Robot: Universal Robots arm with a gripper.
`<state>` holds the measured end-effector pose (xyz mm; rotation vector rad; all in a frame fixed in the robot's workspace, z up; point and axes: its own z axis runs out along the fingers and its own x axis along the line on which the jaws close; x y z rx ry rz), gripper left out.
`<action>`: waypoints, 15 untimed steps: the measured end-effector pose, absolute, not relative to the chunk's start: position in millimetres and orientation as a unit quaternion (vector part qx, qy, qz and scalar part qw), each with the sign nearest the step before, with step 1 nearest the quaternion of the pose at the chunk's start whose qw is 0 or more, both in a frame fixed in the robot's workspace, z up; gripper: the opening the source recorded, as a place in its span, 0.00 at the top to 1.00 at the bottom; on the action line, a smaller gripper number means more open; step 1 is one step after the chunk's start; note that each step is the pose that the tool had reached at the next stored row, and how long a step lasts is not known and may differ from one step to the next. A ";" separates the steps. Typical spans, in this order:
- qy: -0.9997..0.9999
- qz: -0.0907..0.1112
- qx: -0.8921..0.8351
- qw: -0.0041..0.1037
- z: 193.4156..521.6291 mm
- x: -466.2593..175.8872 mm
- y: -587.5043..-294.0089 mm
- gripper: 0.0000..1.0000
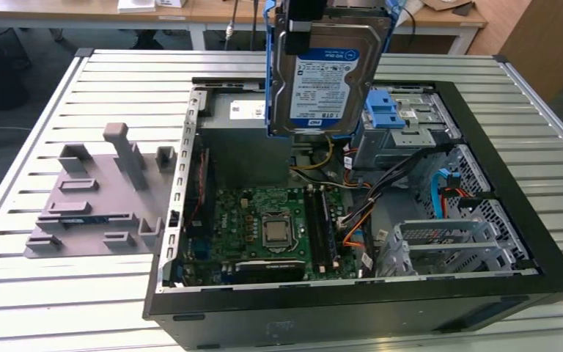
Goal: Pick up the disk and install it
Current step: 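Insert the disk into the insertion slot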
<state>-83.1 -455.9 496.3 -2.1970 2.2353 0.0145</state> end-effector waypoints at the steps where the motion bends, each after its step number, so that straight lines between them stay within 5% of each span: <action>1: 0.713 0.005 -0.701 0.004 496.4 -83.1 -455.9 0.64; 15: 0.713 0.005 -0.701 0.004 496.2 -82.9 -472.8 0.64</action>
